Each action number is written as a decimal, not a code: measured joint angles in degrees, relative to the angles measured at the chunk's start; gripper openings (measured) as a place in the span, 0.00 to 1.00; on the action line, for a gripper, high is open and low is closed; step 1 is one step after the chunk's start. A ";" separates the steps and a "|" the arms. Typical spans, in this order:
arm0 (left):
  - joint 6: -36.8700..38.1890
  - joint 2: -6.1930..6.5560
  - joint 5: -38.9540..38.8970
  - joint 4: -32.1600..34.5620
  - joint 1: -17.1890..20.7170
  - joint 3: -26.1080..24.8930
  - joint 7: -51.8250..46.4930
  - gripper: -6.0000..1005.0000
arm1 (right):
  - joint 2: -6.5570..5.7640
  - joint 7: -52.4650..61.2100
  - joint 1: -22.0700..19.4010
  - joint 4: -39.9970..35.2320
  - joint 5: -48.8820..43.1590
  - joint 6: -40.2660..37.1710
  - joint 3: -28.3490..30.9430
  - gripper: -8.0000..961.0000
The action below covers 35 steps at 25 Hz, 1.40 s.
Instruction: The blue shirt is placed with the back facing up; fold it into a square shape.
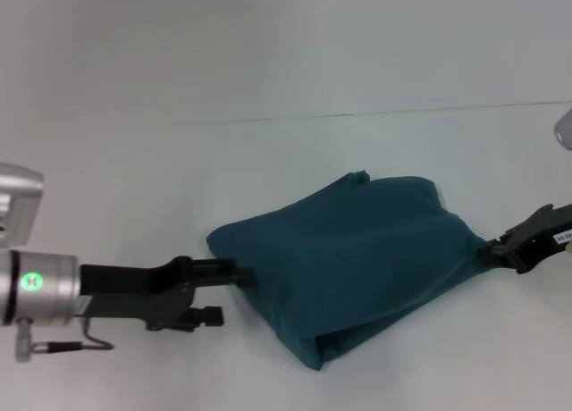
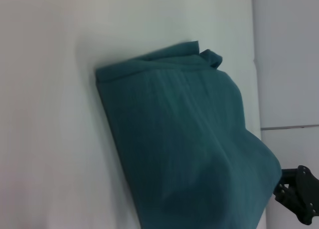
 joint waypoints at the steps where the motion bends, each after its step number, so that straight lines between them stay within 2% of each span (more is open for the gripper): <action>1: -0.76 -0.11 -0.11 -0.78 -0.63 0.18 -0.25 0.82 | 0.01 -0.08 0.00 -0.01 0.01 0.01 0.04 0.07; 4: -2.51 -0.46 -0.29 -2.87 -2.55 0.28 -0.24 0.82 | 0.03 -0.10 -0.02 -0.01 0.03 0.04 0.04 0.07; 9: -5.14 -1.88 0.00 -4.59 -5.09 2.80 -0.24 0.82 | 0.12 -0.01 0.03 -0.01 0.02 0.04 -0.05 0.07; 13: -8.08 -2.71 0.01 -4.76 -5.64 5.64 -1.68 0.81 | 0.18 0.08 0.11 -0.01 0.02 0.04 -0.05 0.07; 17: -10.31 -2.97 0.00 -5.36 -5.72 7.72 -3.06 0.81 | 0.24 0.13 0.13 -0.01 -0.01 0.11 -0.05 0.07; 28: -12.03 -5.45 -0.12 -5.65 -7.30 7.92 -3.29 0.80 | 0.53 -0.11 0.14 0.05 0.01 0.12 -0.20 0.07; 35: -13.69 -5.67 -0.35 -7.40 -7.87 7.85 -3.21 0.79 | 0.62 -0.41 -0.26 0.04 0.02 0.15 -0.27 0.07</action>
